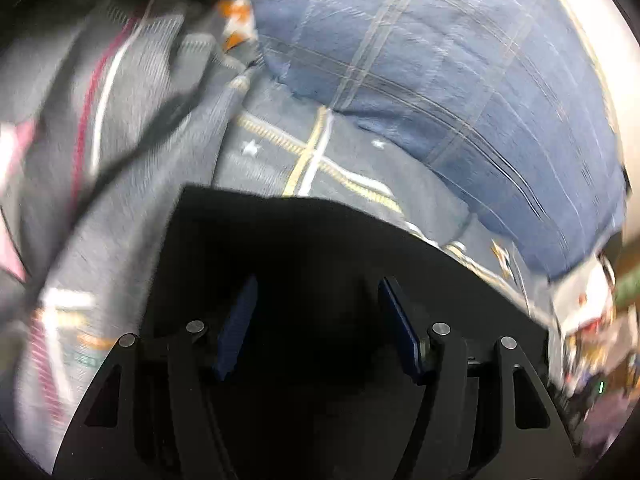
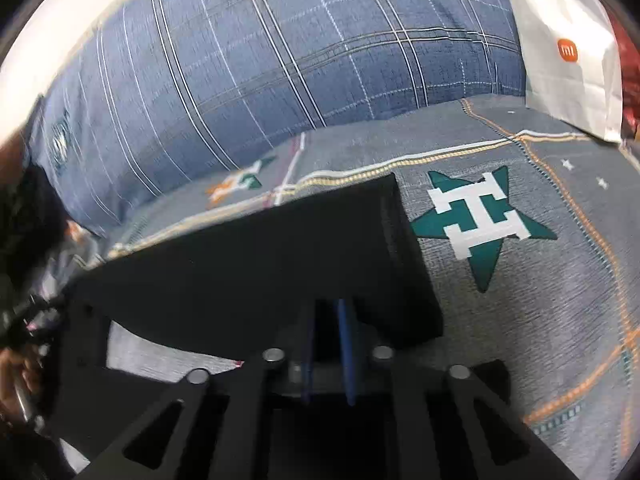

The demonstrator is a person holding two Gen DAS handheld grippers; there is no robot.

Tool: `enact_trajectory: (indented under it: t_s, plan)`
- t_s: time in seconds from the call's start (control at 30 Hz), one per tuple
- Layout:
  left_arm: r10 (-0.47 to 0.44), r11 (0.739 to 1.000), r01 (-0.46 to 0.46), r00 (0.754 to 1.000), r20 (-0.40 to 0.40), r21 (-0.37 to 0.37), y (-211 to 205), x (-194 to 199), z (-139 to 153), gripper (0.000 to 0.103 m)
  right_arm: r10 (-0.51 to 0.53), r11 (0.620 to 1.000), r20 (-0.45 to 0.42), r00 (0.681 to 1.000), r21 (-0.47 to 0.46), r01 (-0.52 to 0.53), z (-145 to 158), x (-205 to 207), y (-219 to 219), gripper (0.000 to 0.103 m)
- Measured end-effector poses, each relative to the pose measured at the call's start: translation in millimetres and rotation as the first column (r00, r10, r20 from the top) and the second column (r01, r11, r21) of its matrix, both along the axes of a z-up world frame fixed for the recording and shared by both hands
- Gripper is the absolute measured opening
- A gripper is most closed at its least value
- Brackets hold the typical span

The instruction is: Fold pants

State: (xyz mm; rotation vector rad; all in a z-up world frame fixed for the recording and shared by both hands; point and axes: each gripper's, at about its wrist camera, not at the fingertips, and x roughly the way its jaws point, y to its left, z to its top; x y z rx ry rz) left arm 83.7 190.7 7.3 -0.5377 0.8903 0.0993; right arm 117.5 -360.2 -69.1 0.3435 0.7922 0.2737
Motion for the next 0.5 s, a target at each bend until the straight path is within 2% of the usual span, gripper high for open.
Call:
enact_trajectory:
  t_s: [0.03,0.07,0.13,0.17,0.23,0.3,0.33,0.4,0.5]
  plan:
    - [-0.03,0.999,0.029,0.999,0.014,0.032,1,-2,11,0.063,0.018,0.999,0.007,1.0,0.03,-0.018,0,-1,1,0.043]
    - [-0.052,0.996,0.05,0.998,0.025,0.07,5,-2,22,0.063,0.039,0.999,0.014,0.999,0.03,-0.039,1,-1,4,0.051]
    - [-0.083,0.985,0.075,0.995,0.048,0.155,15,2,50,0.07,0.065,0.998,0.031,0.997,-0.025,-0.065,5,-4,15,0.059]
    - [-0.09,0.979,0.076,0.994,0.066,0.187,23,7,65,0.073,0.091,0.992,0.041,0.995,-0.091,-0.087,6,-6,24,0.063]
    - [-0.092,0.97,0.067,0.991,0.095,0.233,35,16,86,0.085,0.114,0.98,0.045,0.992,-0.168,-0.105,7,-8,36,0.066]
    - [-0.122,0.959,0.095,0.989,0.086,0.266,41,28,95,0.089,0.129,0.967,0.054,0.99,-0.23,-0.113,7,-9,42,0.069]
    - [-0.167,0.948,0.144,0.984,0.057,0.285,41,36,93,0.089,0.14,0.958,0.062,0.988,-0.261,-0.12,6,-10,46,0.071]
    - [-0.268,0.899,0.269,0.962,-0.051,0.345,34,49,75,0.089,0.162,0.945,0.07,0.984,-0.297,-0.135,4,-12,50,0.076]
    - [-0.369,0.793,0.418,0.908,-0.196,0.443,22,56,36,0.089,0.2,0.918,0.073,0.977,-0.363,-0.16,1,-13,58,0.081]
